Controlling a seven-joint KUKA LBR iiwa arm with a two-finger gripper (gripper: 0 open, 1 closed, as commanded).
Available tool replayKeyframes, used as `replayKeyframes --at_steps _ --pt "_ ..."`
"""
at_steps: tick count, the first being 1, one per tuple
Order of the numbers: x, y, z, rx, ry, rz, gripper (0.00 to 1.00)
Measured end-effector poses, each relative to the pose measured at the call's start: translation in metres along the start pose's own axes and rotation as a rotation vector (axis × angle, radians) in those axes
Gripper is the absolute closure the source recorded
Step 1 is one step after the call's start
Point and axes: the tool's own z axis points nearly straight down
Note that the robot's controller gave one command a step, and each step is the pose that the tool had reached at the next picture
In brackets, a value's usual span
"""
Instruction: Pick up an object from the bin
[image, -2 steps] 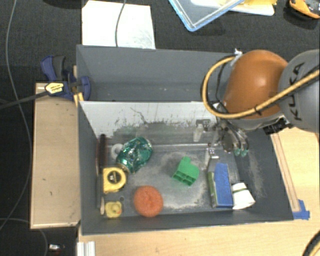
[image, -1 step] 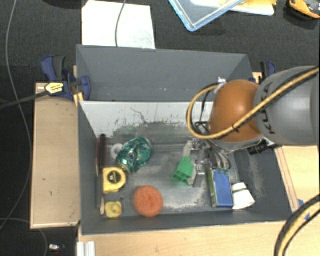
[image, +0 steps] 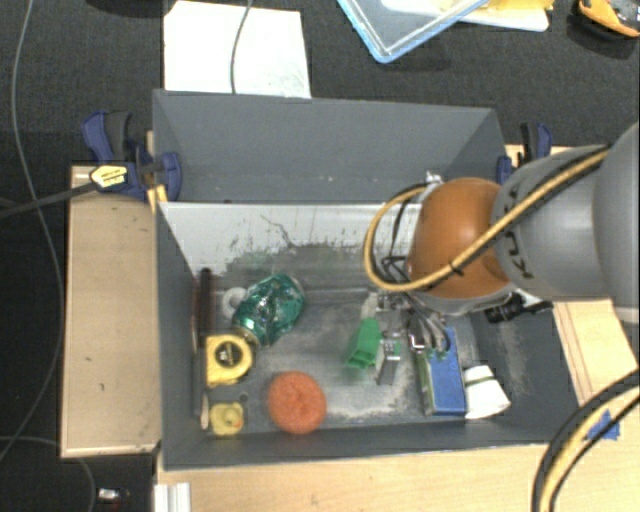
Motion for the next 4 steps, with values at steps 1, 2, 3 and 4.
replayKeyframes --at_steps 1,2,3,4 --pt "0.013 -0.007 -0.005 -0.001 0.001 0.072 0.0" --pt "0.012 -0.008 0.027 -0.001 -0.001 0.176 0.0" --pt "0.015 -0.002 0.025 -0.002 -0.003 0.168 1.0" --pt "0.015 -0.002 0.025 -0.002 -0.003 0.168 1.0"
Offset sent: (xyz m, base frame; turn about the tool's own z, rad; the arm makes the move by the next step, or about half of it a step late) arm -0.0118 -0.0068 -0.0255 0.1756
